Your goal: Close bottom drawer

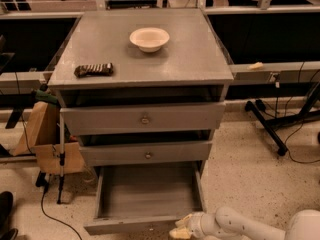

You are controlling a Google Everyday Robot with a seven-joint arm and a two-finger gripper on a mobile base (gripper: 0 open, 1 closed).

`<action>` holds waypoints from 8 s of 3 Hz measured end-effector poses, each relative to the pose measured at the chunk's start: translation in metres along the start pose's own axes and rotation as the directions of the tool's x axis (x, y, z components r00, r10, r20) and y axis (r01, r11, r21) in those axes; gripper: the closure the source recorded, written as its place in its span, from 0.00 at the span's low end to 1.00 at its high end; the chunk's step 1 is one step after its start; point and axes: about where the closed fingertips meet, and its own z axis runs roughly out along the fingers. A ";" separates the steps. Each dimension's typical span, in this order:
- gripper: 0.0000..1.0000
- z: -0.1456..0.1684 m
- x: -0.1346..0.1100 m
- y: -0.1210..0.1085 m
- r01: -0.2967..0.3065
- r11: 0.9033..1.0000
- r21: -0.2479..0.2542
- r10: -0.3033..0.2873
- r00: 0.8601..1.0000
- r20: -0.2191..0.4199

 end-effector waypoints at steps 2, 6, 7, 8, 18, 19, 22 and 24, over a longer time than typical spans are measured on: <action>0.00 0.001 0.005 0.014 0.000 1.000 0.000 0.000 1.000 0.000; 0.64 0.003 -0.006 0.016 0.000 1.000 -0.006 0.000 1.000 0.005; 0.87 0.024 -0.035 -0.010 0.031 1.000 0.004 -0.031 1.000 -0.005; 1.00 0.023 -0.034 -0.007 0.031 1.000 0.004 -0.031 1.000 -0.005; 0.50 0.042 -0.072 -0.043 0.035 0.998 0.060 -0.032 0.998 -0.045; 0.73 0.055 -0.108 -0.071 0.076 0.993 0.089 -0.071 0.996 -0.060; 1.00 0.054 -0.114 -0.076 0.081 0.991 0.110 -0.074 0.995 -0.070; 0.98 0.061 -0.101 -0.075 0.050 0.994 0.098 -0.040 0.994 -0.101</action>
Offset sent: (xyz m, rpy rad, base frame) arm 0.0933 0.0623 0.0290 0.0036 -0.1115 0.0548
